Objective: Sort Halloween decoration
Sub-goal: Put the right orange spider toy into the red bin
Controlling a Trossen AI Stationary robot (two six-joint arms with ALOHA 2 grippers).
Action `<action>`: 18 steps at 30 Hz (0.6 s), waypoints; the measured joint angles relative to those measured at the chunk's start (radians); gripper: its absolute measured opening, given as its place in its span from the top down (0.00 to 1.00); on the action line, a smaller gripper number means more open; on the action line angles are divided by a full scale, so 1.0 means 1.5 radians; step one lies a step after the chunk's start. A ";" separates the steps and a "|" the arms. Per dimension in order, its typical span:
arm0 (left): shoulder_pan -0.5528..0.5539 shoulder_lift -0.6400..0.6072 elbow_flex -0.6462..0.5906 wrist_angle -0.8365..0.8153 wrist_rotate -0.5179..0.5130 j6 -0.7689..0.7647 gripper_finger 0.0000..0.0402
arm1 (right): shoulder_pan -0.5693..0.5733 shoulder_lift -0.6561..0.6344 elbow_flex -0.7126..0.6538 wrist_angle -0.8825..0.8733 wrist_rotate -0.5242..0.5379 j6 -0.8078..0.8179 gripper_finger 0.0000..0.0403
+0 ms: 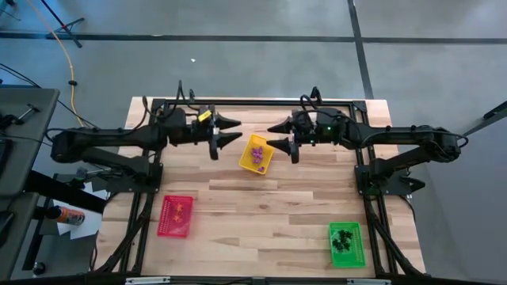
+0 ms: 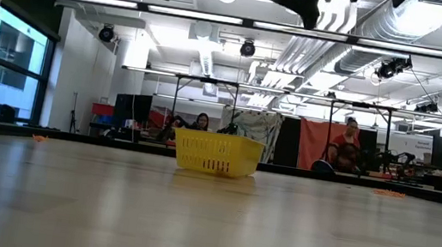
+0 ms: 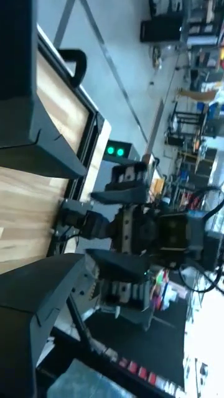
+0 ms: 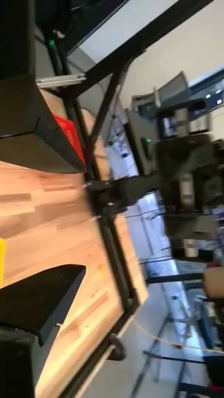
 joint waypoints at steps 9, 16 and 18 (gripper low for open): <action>-0.020 0.010 0.000 0.003 0.009 0.016 0.51 | 0.000 0.000 0.000 0.037 -0.021 -0.006 0.39; -0.022 0.010 0.000 0.003 0.009 0.015 0.51 | 0.000 0.000 0.000 0.037 -0.022 -0.011 0.39; -0.022 0.010 0.000 0.003 0.009 0.015 0.51 | 0.000 0.000 0.000 0.037 -0.022 -0.011 0.39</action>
